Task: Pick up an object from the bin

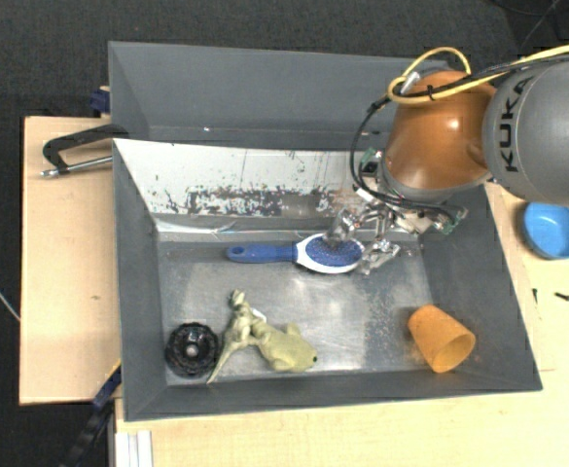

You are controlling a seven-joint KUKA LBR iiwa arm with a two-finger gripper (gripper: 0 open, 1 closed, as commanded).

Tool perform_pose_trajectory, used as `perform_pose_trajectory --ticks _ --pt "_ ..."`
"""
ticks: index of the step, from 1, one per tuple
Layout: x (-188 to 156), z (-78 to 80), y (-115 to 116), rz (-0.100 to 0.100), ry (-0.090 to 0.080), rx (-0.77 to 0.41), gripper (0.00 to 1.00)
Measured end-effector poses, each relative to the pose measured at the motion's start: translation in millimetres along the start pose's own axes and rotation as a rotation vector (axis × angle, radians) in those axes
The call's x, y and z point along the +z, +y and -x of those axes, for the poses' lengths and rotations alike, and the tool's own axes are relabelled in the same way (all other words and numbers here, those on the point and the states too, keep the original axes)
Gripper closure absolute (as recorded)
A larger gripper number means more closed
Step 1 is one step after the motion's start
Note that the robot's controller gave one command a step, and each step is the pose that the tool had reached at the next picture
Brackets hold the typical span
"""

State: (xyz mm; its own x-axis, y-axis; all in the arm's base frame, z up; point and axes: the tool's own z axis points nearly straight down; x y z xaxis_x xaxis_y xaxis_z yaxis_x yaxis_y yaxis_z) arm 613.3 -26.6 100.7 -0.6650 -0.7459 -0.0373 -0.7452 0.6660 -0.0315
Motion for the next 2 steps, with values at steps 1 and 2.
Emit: perform_pose_trajectory --ticks 1,2 --pt "0.0 0.0 0.0 0.000 0.000 0.000 1.00" --pt "0.0 -0.1 0.1 0.000 0.000 0.000 1.00"
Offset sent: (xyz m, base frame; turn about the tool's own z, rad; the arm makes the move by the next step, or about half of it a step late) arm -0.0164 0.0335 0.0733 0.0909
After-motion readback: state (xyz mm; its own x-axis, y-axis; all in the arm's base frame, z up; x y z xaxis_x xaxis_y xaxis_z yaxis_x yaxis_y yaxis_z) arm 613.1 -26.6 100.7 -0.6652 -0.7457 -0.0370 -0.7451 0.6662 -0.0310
